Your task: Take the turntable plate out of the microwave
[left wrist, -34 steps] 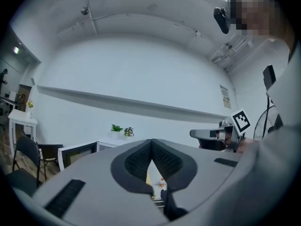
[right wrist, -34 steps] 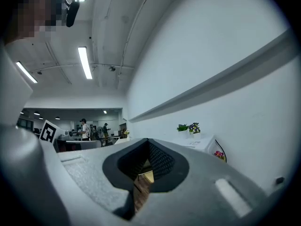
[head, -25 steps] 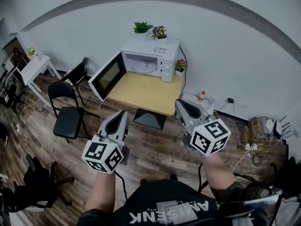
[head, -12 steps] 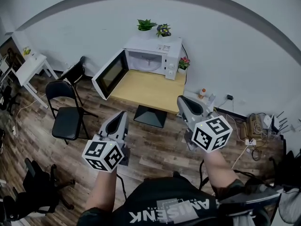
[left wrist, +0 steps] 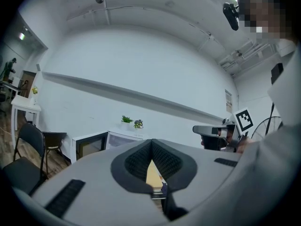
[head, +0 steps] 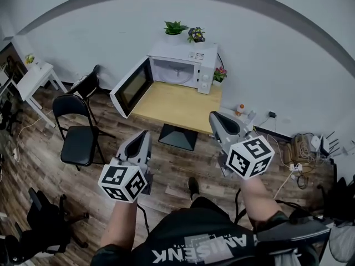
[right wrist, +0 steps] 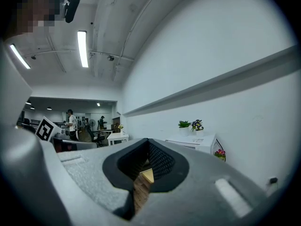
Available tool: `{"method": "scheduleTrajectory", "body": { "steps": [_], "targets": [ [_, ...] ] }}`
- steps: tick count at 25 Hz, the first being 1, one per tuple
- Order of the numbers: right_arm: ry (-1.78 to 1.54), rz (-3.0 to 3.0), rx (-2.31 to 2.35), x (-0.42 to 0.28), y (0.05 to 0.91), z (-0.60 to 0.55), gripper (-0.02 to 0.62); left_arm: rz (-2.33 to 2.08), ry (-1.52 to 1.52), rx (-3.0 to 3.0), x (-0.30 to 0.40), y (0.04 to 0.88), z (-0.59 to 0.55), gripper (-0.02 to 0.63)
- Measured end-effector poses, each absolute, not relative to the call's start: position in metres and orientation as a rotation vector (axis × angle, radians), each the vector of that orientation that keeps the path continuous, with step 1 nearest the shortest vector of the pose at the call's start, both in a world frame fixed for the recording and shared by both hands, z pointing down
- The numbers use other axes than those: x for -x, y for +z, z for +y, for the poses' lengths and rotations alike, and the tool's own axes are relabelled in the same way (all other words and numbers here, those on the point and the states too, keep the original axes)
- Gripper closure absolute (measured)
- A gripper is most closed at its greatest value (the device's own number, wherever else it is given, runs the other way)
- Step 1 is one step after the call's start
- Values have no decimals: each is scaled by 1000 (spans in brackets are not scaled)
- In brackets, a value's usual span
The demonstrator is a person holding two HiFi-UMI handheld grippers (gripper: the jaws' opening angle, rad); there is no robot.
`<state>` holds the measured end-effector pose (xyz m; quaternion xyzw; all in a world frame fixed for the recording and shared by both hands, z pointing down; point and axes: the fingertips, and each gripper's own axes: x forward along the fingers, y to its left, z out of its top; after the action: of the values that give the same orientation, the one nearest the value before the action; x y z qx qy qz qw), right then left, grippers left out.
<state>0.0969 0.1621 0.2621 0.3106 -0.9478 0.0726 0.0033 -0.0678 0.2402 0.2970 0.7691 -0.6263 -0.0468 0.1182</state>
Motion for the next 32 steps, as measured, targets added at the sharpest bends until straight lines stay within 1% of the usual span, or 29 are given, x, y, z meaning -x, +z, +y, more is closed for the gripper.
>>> {"method": "scheduleTrajectory", "body": {
  "steps": [4, 9, 19, 25, 32],
  "targets": [
    [258, -3006, -965, -89, 263, 131, 591, -1844, -117, -2222, 76, 302, 216, 604],
    [211, -3023, -910, -65, 268, 90, 591, -1898, -82, -2200, 93, 304, 181, 604],
    [271, -3014, -857, -35, 286, -23, 591, -1911, -103, -2141, 119, 310, 73, 604],
    [297, -3009, -827, -25, 293, -84, 591, -1901, -106, -2071, 129, 319, 17, 604],
    [314, -3010, -790, -15, 301, -128, 591, -1929, -94, -2084, 133, 316, -33, 604]
  ]
}}
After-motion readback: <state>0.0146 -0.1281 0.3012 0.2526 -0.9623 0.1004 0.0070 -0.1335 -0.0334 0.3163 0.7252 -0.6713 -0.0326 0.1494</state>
